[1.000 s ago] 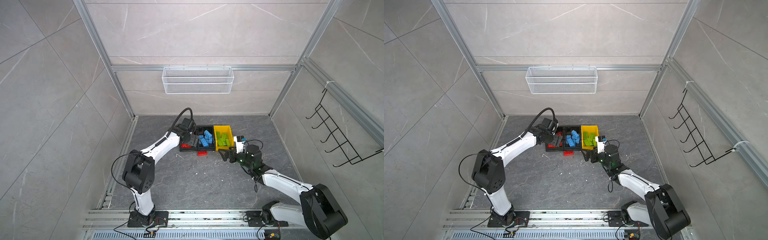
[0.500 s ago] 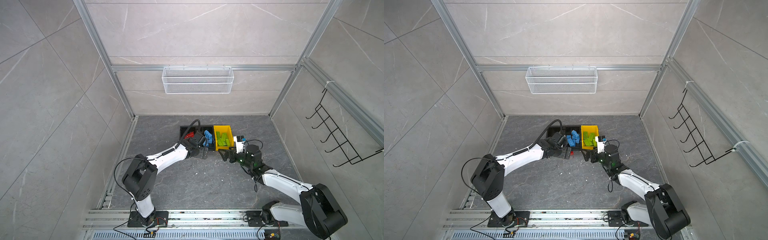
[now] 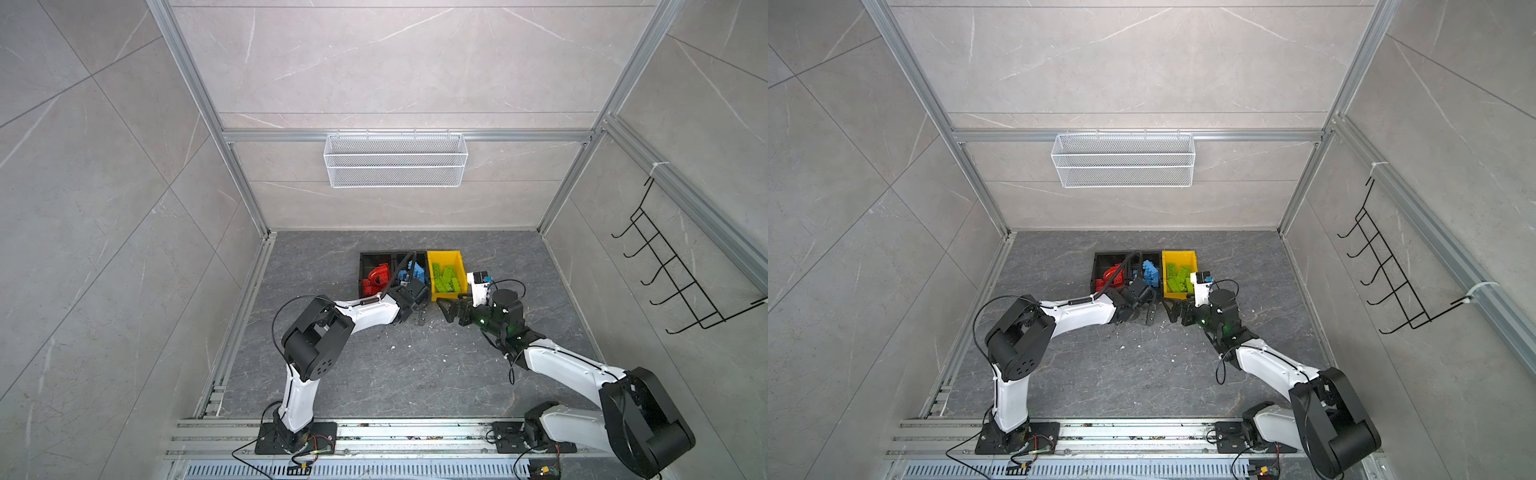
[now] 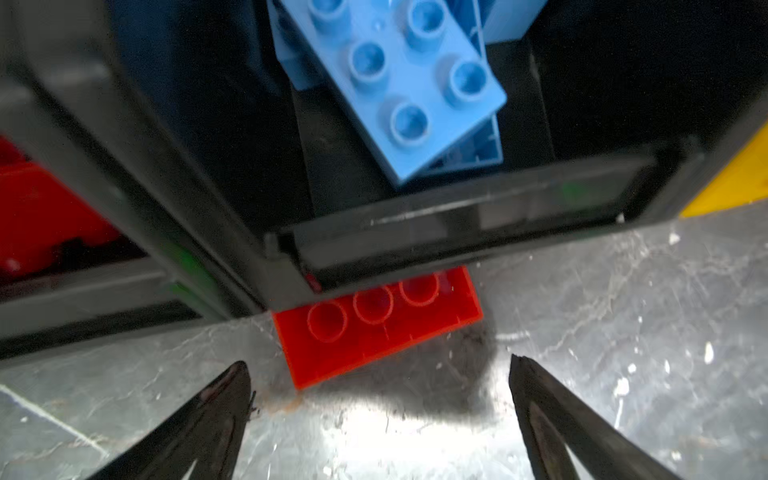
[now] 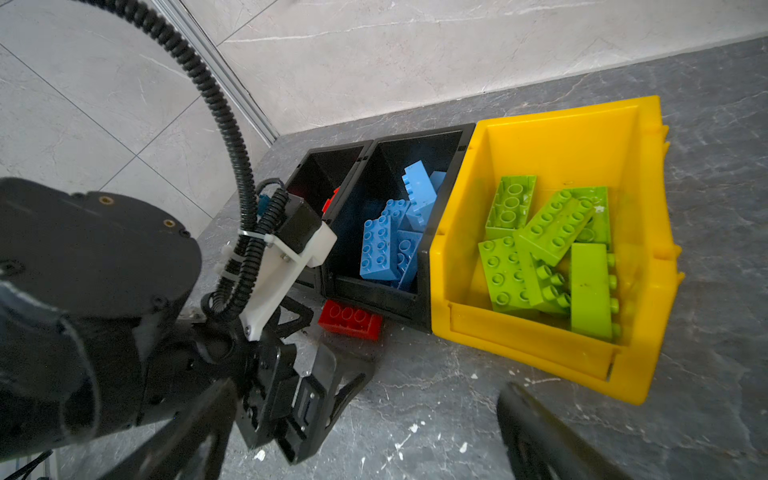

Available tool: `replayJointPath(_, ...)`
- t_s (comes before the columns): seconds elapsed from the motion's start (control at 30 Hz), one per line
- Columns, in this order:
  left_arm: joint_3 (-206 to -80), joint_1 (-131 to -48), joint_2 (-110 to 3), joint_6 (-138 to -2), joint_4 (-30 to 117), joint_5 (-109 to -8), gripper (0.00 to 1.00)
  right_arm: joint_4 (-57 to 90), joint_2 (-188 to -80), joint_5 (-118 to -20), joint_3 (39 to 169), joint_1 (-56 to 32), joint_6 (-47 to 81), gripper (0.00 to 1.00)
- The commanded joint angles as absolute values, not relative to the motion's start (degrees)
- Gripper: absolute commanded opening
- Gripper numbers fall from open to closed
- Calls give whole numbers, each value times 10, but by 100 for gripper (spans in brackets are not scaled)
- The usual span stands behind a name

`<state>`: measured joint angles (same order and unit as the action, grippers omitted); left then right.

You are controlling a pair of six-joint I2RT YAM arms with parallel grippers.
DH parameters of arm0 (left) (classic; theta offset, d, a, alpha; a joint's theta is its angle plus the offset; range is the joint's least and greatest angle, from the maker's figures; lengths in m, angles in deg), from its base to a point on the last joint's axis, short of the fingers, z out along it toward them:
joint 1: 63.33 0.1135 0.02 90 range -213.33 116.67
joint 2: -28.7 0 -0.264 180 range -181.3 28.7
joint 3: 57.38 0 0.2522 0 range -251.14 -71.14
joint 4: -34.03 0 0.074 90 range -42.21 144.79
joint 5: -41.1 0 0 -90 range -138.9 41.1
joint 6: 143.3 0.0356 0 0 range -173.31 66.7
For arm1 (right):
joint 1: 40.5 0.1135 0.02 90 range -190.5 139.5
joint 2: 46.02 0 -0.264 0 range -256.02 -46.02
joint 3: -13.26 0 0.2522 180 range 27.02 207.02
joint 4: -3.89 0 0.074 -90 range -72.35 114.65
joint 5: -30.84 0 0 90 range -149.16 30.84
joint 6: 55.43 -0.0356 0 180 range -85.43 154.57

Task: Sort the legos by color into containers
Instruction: 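Move the left gripper down to the last red brick by the bins, then grasp the last red brick with the left gripper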

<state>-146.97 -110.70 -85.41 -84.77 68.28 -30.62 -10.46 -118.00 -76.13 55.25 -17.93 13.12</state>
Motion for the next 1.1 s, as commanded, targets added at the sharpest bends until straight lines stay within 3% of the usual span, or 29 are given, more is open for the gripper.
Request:
replayJointPath(0.0,-1499,-1109,-871,-858,674,-275,99,-106,-1170,-766,568,-178,127,100)
replayJointPath(0.5,-1521,-1097,-919,-854,652,-260,91,-105,-1174,-767,569,-178,128,100)
replayJointPath(0.7,-1518,-1096,-915,-851,649,-269,78,-106,-1175,-768,568,-178,128,100)
replayJointPath(1.07,-1489,-1096,-891,-855,654,-262,63,-107,-1179,-771,569,-178,126,100)
